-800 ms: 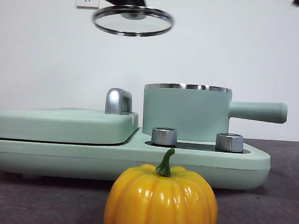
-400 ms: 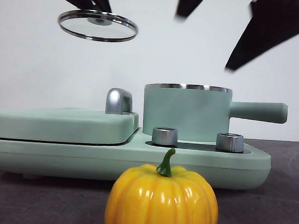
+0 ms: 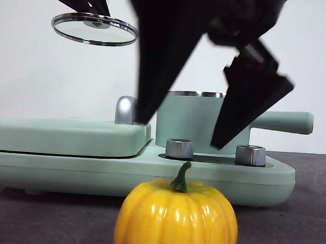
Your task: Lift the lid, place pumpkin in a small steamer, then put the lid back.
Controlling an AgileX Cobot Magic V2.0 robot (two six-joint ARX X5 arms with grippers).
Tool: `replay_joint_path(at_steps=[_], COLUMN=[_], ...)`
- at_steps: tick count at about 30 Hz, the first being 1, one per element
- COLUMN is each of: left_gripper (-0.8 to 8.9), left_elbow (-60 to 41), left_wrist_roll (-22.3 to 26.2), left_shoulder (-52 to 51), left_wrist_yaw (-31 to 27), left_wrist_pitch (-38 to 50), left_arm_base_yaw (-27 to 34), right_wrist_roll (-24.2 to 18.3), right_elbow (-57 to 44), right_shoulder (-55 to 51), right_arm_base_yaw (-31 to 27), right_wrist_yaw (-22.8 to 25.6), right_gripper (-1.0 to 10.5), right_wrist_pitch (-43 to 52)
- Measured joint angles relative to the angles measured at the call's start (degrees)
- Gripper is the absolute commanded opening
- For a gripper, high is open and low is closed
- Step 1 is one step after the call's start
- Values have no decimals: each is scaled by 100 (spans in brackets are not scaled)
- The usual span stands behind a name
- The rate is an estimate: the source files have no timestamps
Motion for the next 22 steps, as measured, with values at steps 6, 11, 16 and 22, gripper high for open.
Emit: replay_joint_path(at_steps=[6, 11, 16, 22], left_gripper=[14, 14, 15, 14], left_elbow=[0, 0, 0, 0], left_wrist_roll=[0, 0, 0, 0], left_shoulder=[0, 0, 0, 0], left_wrist_yaw=[20, 26, 26, 28], left_wrist_pitch=[2, 2, 2, 4], left_arm_base_yaw=[2, 4, 2, 2], right_wrist_roll=[22, 24, 24, 44], right_elbow=[4, 4, 4, 4], right_shoulder=[369, 605, 748, 957], right_arm_base_yaw=[81, 98, 98, 107], right_wrist_yaw=[131, 129, 131, 109], right_gripper=[583, 583, 583, 589], right_wrist_pitch=[205, 234, 254, 258])
